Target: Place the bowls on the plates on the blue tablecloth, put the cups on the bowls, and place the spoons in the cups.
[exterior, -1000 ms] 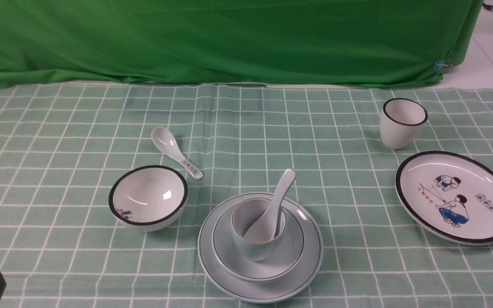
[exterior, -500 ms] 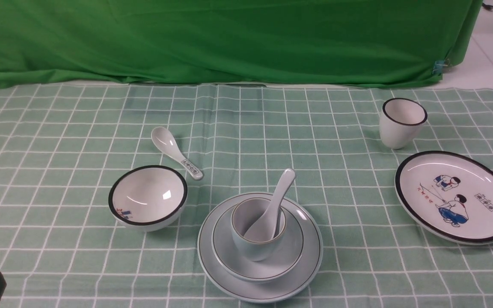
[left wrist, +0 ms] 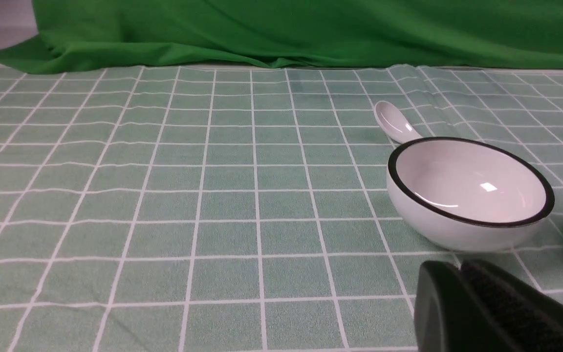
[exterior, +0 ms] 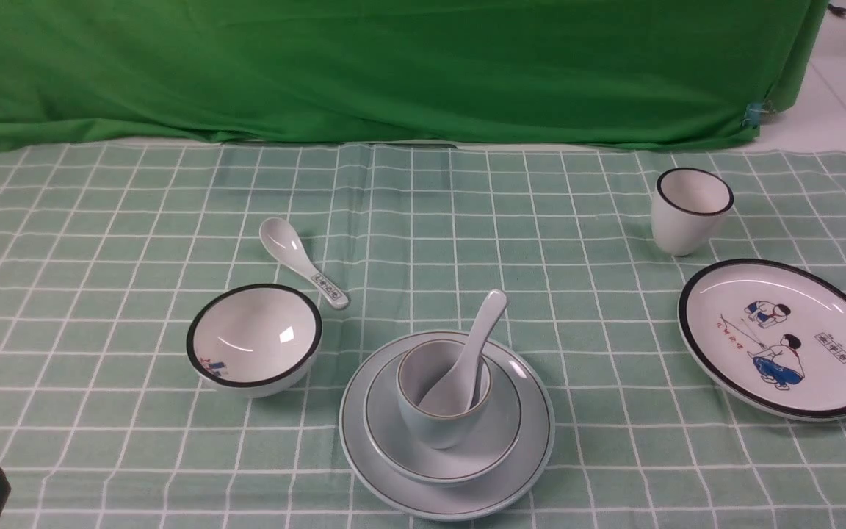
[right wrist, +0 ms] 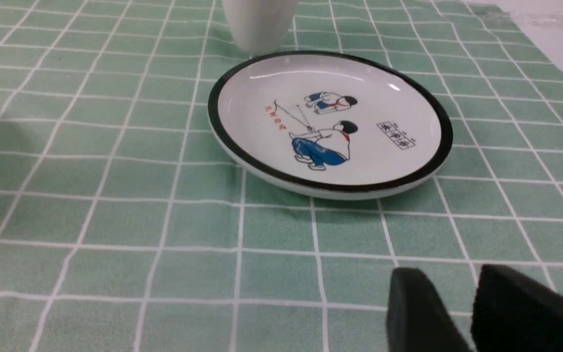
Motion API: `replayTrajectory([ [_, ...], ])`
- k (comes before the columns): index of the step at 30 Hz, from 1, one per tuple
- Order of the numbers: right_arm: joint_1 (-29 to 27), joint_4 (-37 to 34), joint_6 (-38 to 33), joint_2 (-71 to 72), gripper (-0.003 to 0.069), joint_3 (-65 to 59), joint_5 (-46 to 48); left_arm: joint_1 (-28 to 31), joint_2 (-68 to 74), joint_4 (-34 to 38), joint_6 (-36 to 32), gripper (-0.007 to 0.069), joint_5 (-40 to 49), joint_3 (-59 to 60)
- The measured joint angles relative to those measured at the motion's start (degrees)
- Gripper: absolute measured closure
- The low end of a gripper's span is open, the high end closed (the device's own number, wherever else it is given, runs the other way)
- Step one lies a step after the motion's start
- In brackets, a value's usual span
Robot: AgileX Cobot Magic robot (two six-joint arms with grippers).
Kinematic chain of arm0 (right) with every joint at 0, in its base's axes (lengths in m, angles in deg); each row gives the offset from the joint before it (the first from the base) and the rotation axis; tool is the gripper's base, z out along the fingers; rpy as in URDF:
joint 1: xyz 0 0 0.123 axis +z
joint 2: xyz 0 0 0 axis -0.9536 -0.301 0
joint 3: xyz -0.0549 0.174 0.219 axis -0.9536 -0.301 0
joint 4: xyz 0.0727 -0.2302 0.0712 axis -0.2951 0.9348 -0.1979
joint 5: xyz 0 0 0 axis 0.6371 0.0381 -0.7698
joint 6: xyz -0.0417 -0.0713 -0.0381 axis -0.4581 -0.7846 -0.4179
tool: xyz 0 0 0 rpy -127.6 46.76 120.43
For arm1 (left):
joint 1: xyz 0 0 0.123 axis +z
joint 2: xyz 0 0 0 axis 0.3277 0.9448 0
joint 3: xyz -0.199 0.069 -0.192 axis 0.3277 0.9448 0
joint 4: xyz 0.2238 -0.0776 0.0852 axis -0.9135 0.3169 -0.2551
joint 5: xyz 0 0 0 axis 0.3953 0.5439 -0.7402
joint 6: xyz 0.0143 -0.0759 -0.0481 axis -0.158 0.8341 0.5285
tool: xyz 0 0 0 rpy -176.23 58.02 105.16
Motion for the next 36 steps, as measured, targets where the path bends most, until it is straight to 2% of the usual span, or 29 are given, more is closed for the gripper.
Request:
replayTrajectory([
  [36, 0.0, 0.0, 2.2, 0.0, 0.0421, 0.0, 0.1, 0.0, 0.0, 0.0, -0.2, 0.0607, 0.0, 0.0],
])
